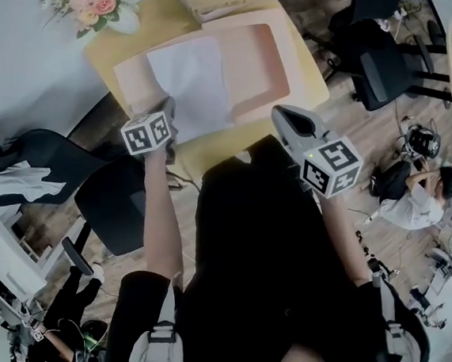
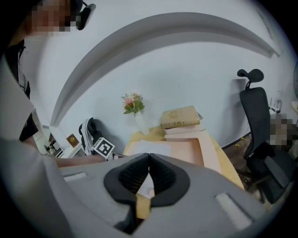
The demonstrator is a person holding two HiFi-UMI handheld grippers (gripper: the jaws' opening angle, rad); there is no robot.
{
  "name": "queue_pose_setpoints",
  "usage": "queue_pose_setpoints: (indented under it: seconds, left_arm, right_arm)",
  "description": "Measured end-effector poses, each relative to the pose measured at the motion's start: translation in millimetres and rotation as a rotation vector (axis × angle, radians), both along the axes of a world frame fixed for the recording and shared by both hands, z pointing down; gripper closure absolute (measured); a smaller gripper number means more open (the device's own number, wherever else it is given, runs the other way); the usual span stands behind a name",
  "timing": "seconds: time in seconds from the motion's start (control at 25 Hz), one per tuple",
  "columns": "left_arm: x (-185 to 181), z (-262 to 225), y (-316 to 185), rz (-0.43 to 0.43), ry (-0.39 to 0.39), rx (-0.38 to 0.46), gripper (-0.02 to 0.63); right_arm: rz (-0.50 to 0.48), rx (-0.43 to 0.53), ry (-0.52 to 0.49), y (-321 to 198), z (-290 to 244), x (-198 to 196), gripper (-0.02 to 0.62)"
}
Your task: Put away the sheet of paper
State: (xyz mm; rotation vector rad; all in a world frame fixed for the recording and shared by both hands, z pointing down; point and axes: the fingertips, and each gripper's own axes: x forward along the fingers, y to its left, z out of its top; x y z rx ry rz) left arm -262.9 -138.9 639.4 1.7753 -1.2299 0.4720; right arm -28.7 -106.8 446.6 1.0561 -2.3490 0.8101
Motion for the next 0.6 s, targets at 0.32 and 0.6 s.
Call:
queue_pose_setpoints:
  seconds: [0.32, 0.6]
  left_arm:
    - [5.2, 6.7, -13.5, -0.073, 0.051, -0.002, 0.595]
    - [3.0, 8.5, -23.3, -0.112, 0.075, -0.006, 0.595]
  right_arm:
    - [0.036, -0.009, 0.005, 2.6, 1.6, 8.3, 0.592]
    - [0.054, -0.018, 0.002, 3.4, 4.7, 11.2, 0.592]
